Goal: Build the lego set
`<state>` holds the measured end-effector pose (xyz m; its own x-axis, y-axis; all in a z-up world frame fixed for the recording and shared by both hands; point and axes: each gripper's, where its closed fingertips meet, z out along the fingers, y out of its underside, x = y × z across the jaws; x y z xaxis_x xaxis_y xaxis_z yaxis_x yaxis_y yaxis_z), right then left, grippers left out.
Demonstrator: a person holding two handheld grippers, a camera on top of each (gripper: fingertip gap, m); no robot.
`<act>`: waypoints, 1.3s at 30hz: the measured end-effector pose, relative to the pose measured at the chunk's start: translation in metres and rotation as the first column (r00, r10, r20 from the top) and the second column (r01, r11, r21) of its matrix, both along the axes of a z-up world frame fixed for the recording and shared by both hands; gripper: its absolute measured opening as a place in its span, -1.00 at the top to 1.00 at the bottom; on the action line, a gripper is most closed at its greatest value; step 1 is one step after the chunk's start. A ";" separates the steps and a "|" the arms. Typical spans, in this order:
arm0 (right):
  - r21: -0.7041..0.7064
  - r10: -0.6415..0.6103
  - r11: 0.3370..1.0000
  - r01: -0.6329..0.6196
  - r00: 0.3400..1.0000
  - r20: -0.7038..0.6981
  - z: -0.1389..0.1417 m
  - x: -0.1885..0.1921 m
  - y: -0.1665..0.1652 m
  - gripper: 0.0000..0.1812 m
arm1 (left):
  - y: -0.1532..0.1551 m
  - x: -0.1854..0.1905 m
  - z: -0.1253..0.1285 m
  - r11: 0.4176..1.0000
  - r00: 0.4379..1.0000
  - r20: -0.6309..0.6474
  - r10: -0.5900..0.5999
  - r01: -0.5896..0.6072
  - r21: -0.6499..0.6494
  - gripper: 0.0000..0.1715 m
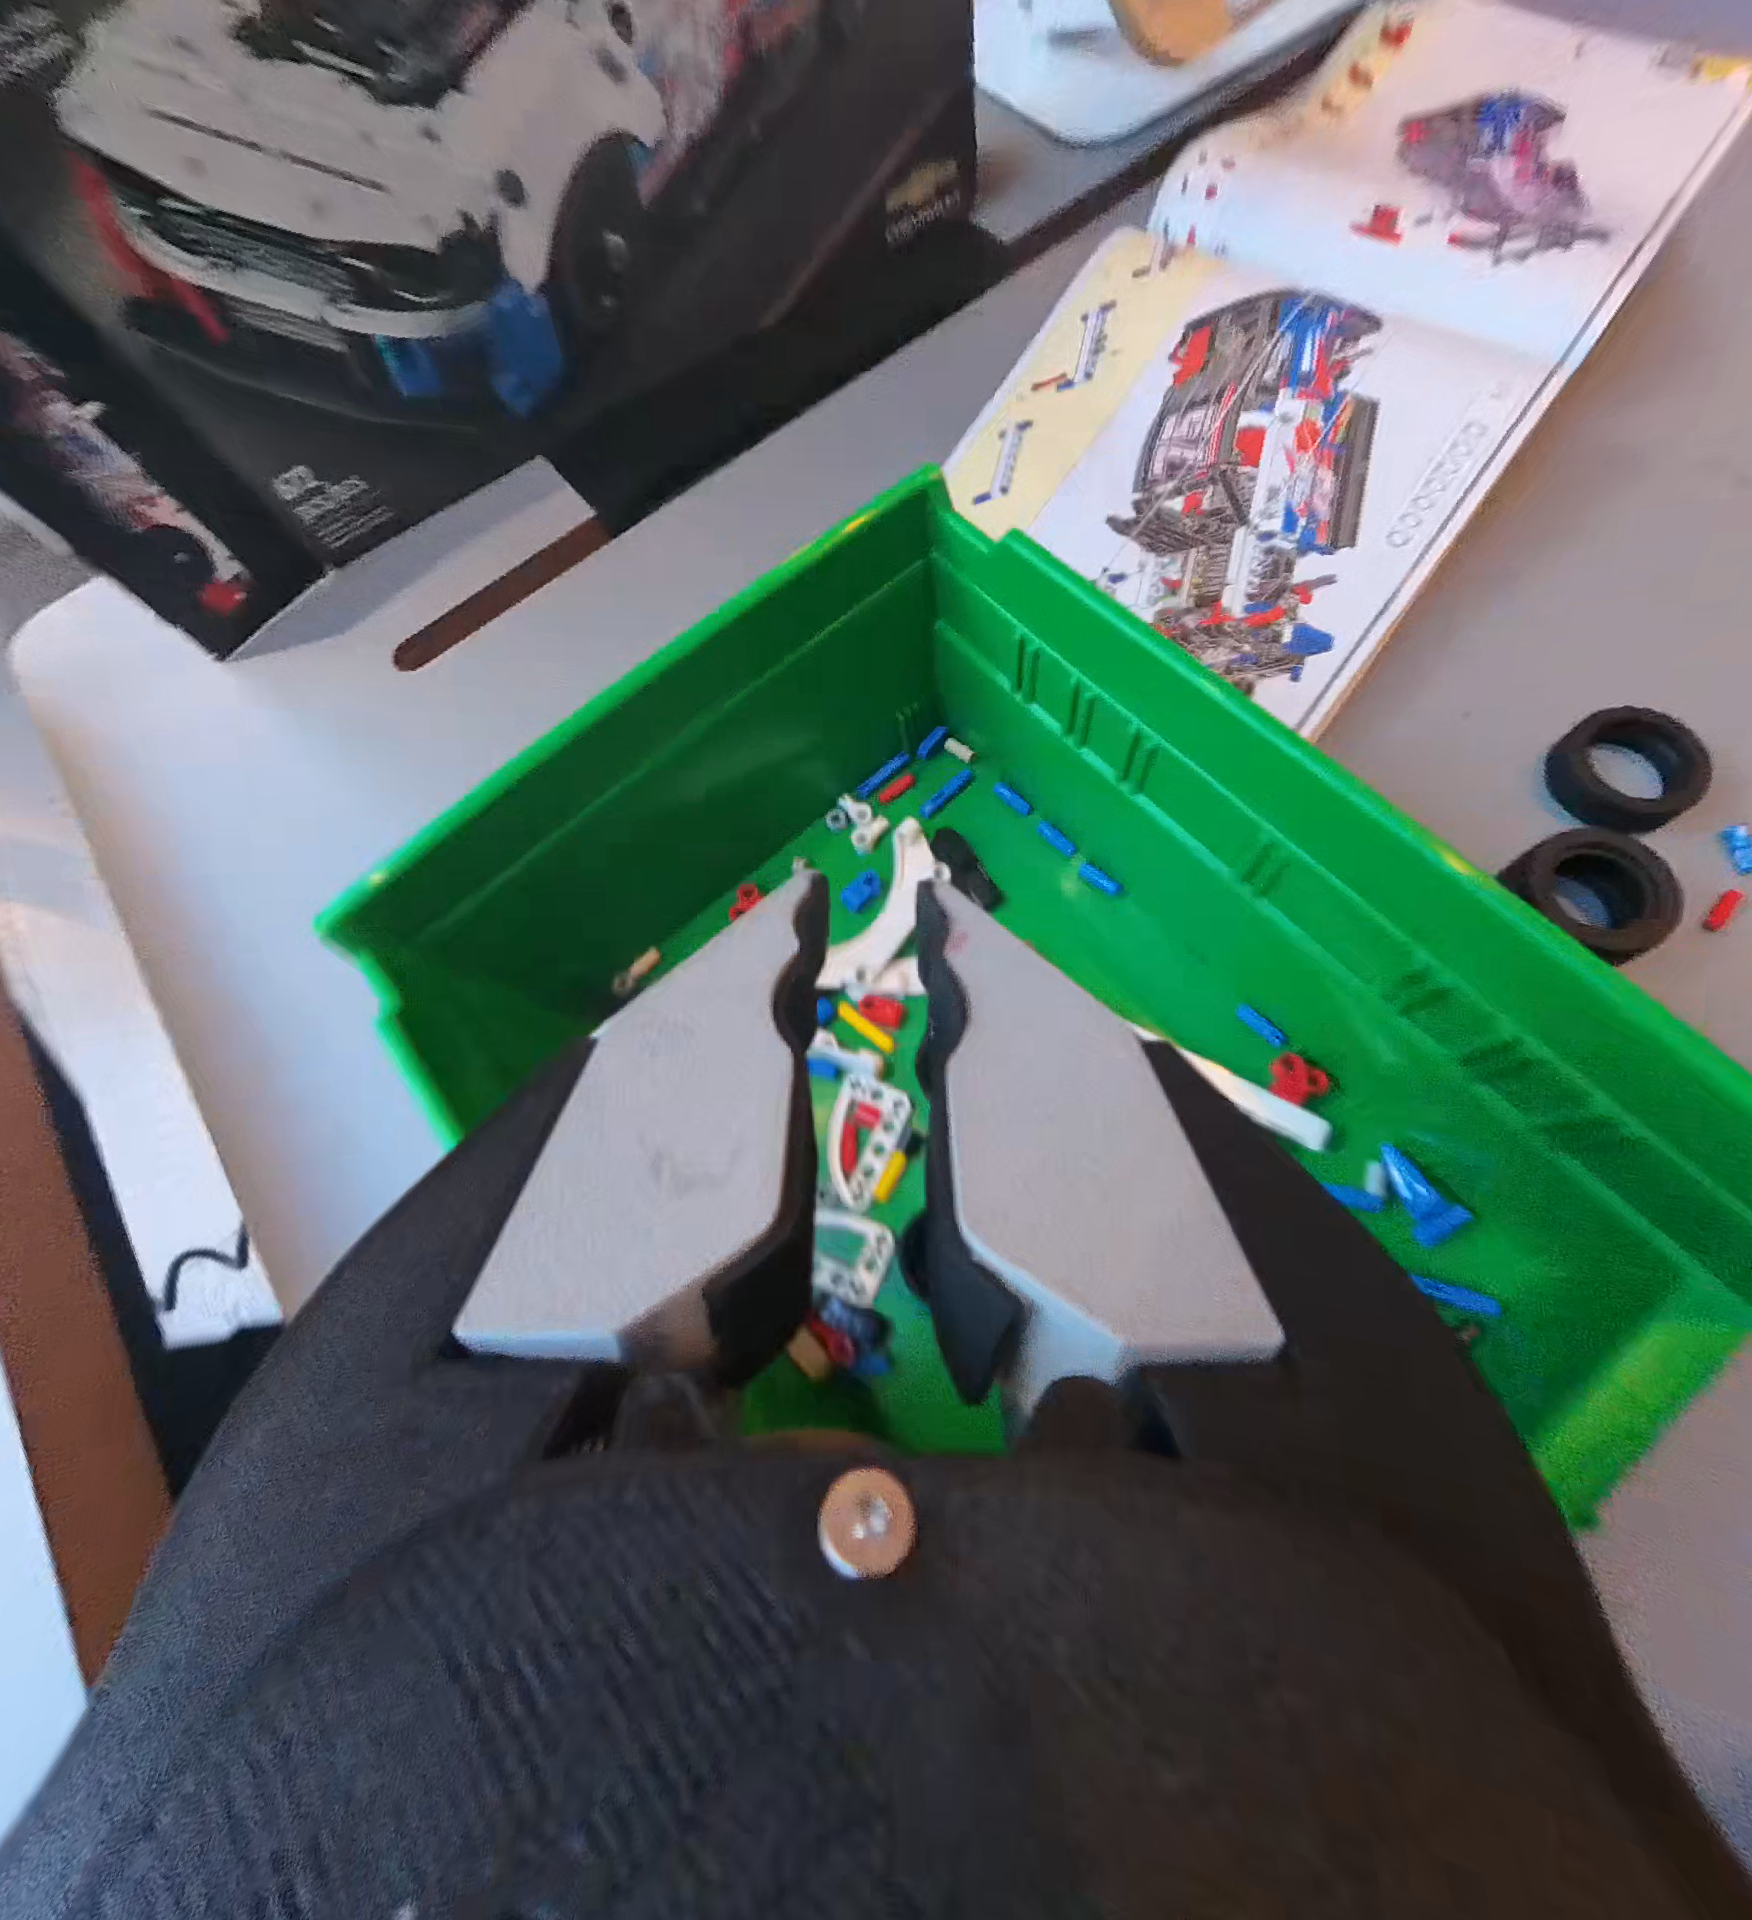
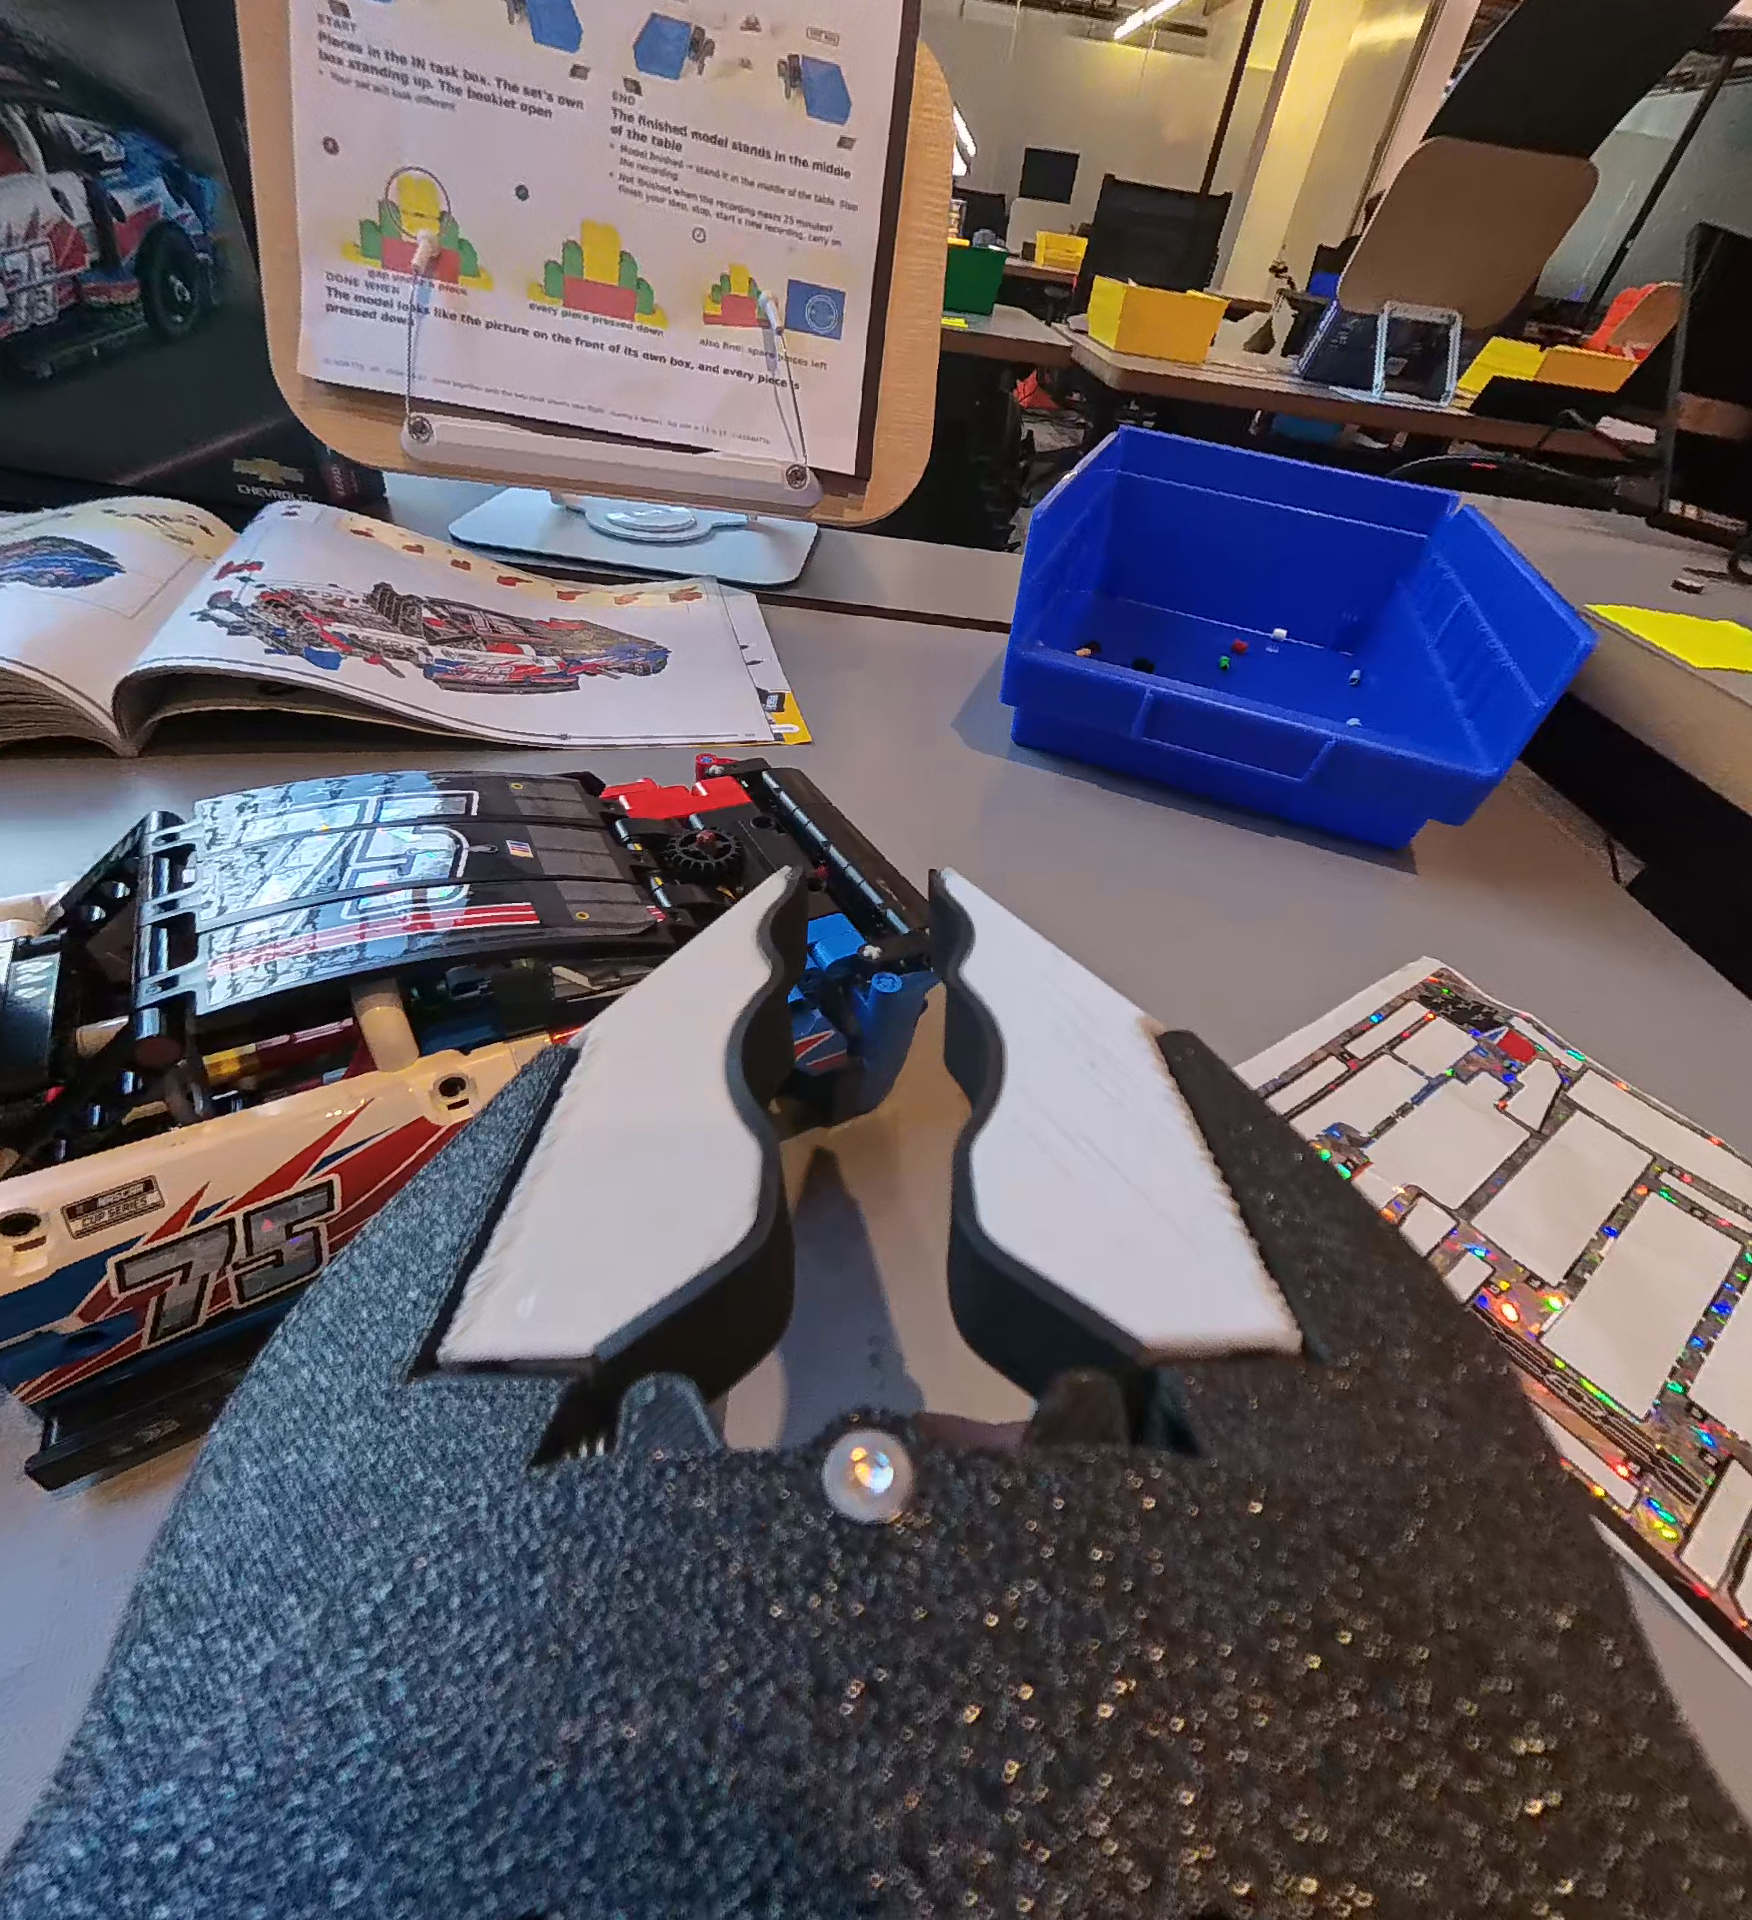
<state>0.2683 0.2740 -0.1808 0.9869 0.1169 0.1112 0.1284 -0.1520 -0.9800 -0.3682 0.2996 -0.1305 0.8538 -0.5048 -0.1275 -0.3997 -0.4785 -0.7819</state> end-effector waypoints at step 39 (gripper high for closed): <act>0.019 0.020 1.000 -0.019 0.997 -0.069 0.004 0.003 -0.002 0.78 | 0.085 0.037 -0.134 0.767 0.655 -0.420 -0.628 0.428 -0.478 0.94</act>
